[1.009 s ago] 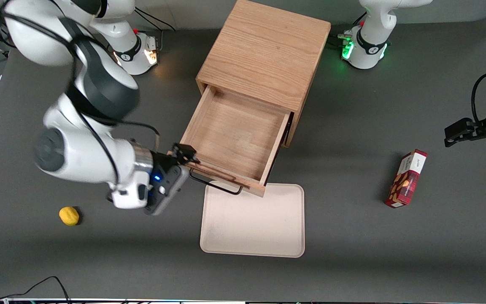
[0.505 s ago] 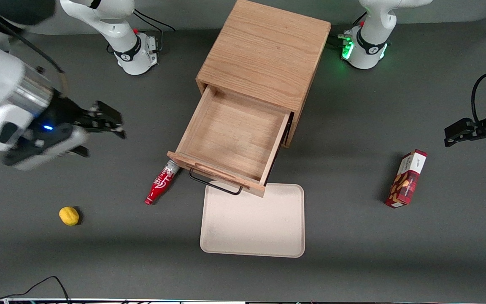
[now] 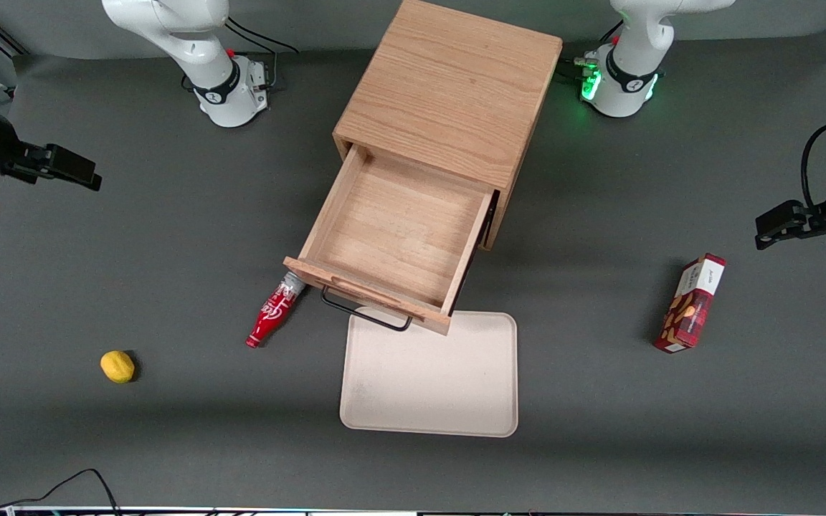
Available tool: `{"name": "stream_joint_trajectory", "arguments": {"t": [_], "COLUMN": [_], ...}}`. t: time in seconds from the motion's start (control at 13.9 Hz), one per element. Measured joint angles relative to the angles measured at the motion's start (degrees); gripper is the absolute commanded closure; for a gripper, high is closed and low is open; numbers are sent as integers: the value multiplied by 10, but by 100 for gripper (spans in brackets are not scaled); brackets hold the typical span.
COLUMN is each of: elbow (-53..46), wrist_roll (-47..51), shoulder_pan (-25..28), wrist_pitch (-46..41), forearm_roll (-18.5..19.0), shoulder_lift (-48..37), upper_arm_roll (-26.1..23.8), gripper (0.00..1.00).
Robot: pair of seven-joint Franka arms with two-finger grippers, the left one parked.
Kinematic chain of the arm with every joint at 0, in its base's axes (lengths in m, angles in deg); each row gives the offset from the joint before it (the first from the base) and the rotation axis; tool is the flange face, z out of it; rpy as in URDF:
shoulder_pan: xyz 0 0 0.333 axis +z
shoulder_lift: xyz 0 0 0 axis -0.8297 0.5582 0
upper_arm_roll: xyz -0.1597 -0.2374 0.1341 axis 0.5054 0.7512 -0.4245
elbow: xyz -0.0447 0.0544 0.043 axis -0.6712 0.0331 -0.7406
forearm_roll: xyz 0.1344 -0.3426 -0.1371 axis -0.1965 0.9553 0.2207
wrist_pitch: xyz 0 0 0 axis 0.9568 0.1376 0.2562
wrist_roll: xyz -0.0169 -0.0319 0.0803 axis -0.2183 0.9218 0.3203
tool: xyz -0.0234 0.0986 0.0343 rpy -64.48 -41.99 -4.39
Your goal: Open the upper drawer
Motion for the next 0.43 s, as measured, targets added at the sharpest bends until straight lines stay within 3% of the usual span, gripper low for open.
{"name": "stream_joint_trajectory", "arguments": {"t": [0.22,0.43], "elbow": [165,187], "wrist_roll": [2,15], "shoulder_pan": [-1,-1], "wrist_pitch": [58,71], "forearm_roll": [-9,-9], "shoulder_lift": [-120,-135], "upper_arm_roll": [30,43], "gripper": [0,0]}}
